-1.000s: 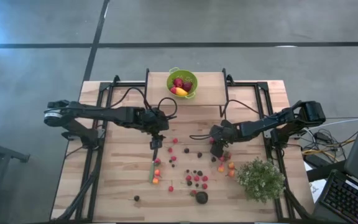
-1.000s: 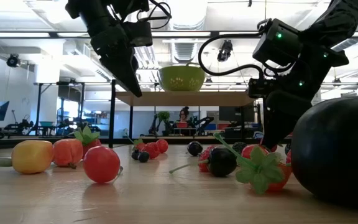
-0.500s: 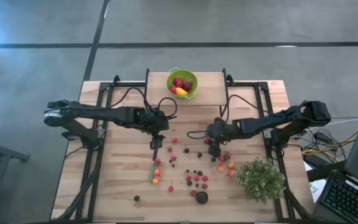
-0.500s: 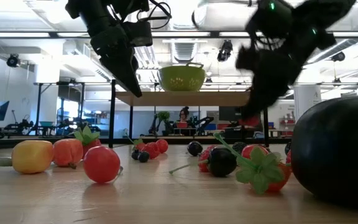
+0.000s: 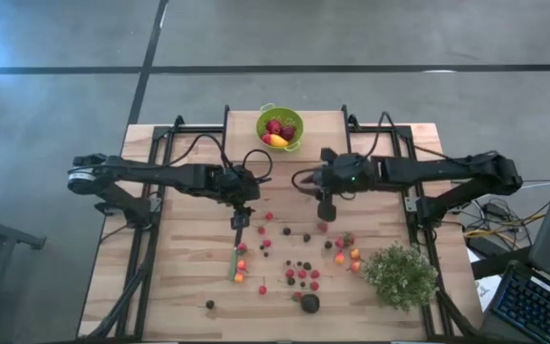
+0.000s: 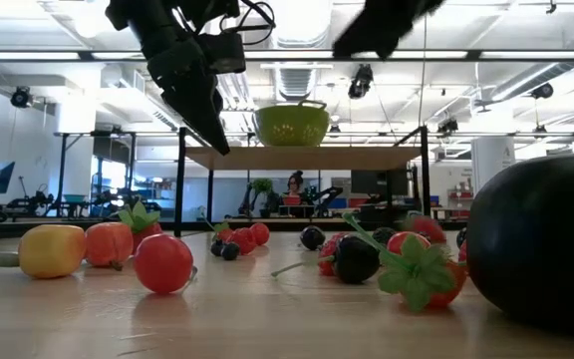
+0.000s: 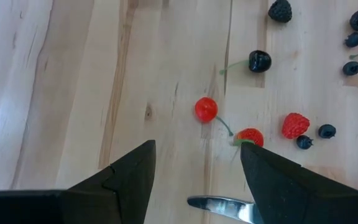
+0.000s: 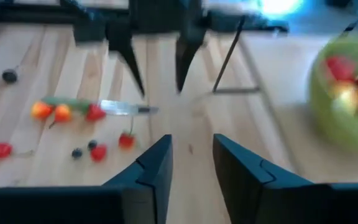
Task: Pick & Place Fruit
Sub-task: Put the strawberry into the green colander on the shelf, then put the blackberry into the green colander on the shelf
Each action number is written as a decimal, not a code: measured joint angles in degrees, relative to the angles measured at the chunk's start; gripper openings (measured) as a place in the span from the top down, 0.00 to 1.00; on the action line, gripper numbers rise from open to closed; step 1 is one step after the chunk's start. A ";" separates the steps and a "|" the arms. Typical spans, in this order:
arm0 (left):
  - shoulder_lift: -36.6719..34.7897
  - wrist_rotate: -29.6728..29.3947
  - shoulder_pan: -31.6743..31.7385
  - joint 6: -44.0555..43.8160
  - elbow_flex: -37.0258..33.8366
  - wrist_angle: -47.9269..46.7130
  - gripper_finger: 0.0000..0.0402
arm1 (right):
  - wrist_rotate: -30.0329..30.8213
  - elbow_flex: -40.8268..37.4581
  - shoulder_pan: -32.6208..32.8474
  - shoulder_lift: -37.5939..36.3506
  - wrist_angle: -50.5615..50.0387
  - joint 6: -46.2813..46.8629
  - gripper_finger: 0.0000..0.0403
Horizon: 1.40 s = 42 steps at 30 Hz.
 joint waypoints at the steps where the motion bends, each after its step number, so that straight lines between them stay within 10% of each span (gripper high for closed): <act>1: -0.01 0.01 0.00 0.00 0.00 0.02 0.40 | 0.01 1.17 -0.07 -0.18 -1.48 -0.56 0.75; 15: 0.00 0.01 -0.02 -0.09 0.00 -2.46 0.40 | -0.22 -0.62 0.66 1.66 -25.60 13.46 0.81; 42: 0.00 0.01 -0.02 -1.55 0.00 -2.71 0.40 | -4.79 -16.24 9.07 1.81 -6.87 20.09 0.51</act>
